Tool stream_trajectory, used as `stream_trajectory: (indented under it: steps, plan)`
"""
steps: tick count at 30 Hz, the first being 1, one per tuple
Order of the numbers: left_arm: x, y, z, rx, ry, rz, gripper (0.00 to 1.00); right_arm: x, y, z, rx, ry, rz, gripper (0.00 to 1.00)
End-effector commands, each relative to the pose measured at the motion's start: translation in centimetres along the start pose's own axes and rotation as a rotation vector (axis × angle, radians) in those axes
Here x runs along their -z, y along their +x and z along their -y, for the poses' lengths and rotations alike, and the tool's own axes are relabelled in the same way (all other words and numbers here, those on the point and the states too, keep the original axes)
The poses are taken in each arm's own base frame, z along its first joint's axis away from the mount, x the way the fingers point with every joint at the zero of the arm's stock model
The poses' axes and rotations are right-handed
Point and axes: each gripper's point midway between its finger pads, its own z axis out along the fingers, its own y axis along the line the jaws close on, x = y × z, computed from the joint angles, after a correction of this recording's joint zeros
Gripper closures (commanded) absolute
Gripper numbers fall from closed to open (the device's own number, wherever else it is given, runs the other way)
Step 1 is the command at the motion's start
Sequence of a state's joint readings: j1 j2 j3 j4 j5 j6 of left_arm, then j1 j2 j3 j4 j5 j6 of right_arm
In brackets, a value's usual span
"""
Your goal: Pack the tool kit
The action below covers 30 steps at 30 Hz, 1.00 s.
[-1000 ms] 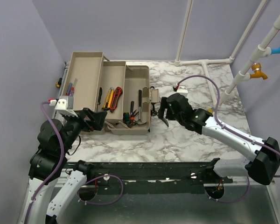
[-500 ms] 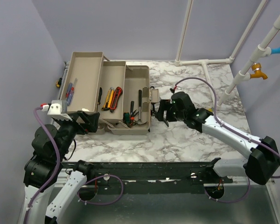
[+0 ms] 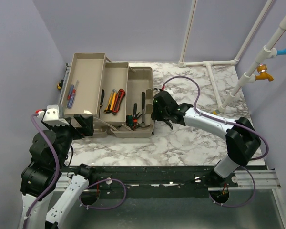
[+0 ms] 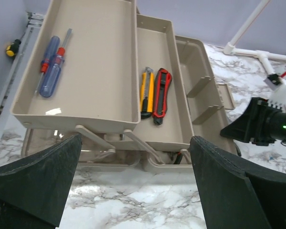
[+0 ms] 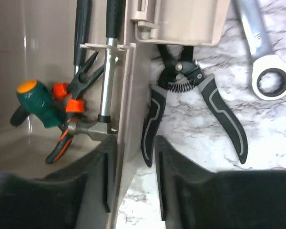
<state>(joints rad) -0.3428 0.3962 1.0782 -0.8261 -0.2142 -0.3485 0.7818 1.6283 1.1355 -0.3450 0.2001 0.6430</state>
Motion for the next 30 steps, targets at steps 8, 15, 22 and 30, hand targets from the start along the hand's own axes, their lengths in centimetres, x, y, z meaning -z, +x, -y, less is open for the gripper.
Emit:
stream_trajectory:
  steps: [8,15,22,30]
  plan:
    - [-0.3,0.7,-4.1,-0.081,-0.234,-0.058,0.01,2.2,-2.0,9.4,-0.132,0.26,0.128,0.99]
    - [-1.5,1.4,-7.5,-0.11,-0.451,-0.099,0.01,2.6,-0.9,10.2,-0.168,0.242,0.125,0.99]
    - [-5.6,0.6,-7.6,0.058,-0.355,-0.145,0.01,2.2,-1.1,9.4,-0.158,0.194,0.118,0.99]
    - [-10.2,0.4,-11.4,0.46,-0.211,-0.132,0.01,2.0,-1.4,8.3,-0.132,0.145,0.103,0.99]
